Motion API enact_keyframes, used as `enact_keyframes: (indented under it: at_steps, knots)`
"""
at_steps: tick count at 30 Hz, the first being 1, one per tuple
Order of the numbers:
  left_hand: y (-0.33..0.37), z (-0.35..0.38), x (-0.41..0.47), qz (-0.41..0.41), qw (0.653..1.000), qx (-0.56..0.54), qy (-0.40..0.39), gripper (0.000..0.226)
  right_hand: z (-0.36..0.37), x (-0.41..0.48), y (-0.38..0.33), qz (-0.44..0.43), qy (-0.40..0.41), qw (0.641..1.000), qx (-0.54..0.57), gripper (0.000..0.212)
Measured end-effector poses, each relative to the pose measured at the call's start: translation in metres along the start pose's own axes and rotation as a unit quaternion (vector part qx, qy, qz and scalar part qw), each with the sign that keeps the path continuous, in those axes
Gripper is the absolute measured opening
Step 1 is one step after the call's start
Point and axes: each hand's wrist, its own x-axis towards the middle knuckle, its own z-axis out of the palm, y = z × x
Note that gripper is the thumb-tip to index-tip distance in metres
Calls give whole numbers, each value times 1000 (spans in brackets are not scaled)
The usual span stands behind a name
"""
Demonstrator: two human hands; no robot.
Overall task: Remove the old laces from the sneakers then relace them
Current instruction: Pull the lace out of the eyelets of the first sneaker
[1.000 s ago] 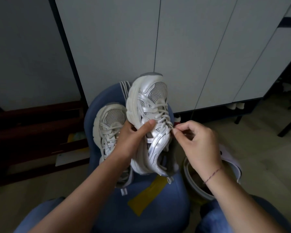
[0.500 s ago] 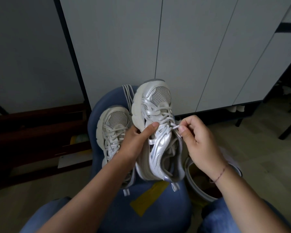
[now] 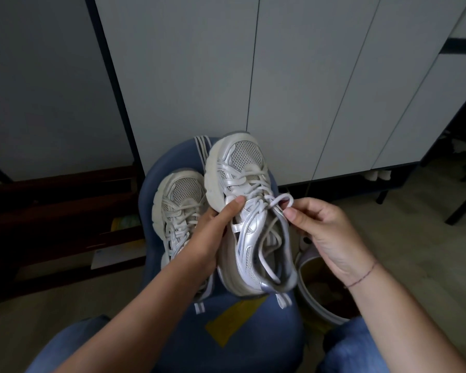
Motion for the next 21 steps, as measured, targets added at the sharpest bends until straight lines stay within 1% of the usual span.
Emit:
enact_keyframes:
  at_steps: [2, 3, 5, 6, 7, 9, 10, 11, 12, 14, 15, 16, 17, 18, 20, 21]
  knots:
    - [0, 1, 0, -1, 1000, 0, 0, 48, 5, -2, 1, -30, 23, 999, -31, 15]
    - [0, 1, 0, 0, 1000, 1, 1, 49, 7, -3, 0, -40, 24, 998, -50, 8]
    - [-1, 1, 1, 4, 1000, 10, 0, 48, 9, -3, -4, -36, 15, 998, -57, 8]
    - [-1, 0, 1, 9, 1000, 17, -2, 46, 9, -2, -7, -18, 19, 1000, -12, 9]
    - [-1, 0, 1, 13, 1000, 26, -3, 44, 7, 0, -10, 19, 30, 997, 71, 10]
    - [0, 0, 2, 22, 999, 47, -5, 44, 1, 4, -17, 111, 41, 962, 244, 12]
    - [0, 0, 2, 25, 998, 55, -5, 44, -3, 5, -18, 142, 31, 947, 286, 14]
    - [0, 0, 3, 27, 998, 58, -3, 44, -7, 5, -17, 158, 16, 943, 293, 15]
    - [0, 0, 3, 26, 998, 56, 0, 44, -10, 5, -14, 156, -1, 950, 272, 21]
    - [0, -1, 4, 11, 999, 38, 10, 48, -11, 4, -6, 123, -26, 977, 172, 50]
    - [0, -1, 4, 3, 1000, 28, 14, 51, -10, 3, -3, 98, -24, 988, 117, 61]
    - [0, -2, 4, -4, 1000, 20, 17, 52, -7, 2, -1, 69, -14, 995, 73, 64]
    - [0, -2, 5, -7, 1000, 16, 19, 53, -4, 1, 2, 40, 0, 998, 41, 60]
    - [1, -3, 5, -7, 1000, 16, 21, 53, -1, 0, 2, 16, 15, 1000, 17, 50]
    - [1, -3, 5, -4, 1000, 16, 22, 55, 8, -2, 2, -14, 46, 999, -14, 25]
    - [1, -3, 4, -3, 1000, 17, 20, 56, 11, -3, 1, -18, 55, 998, -28, 16]
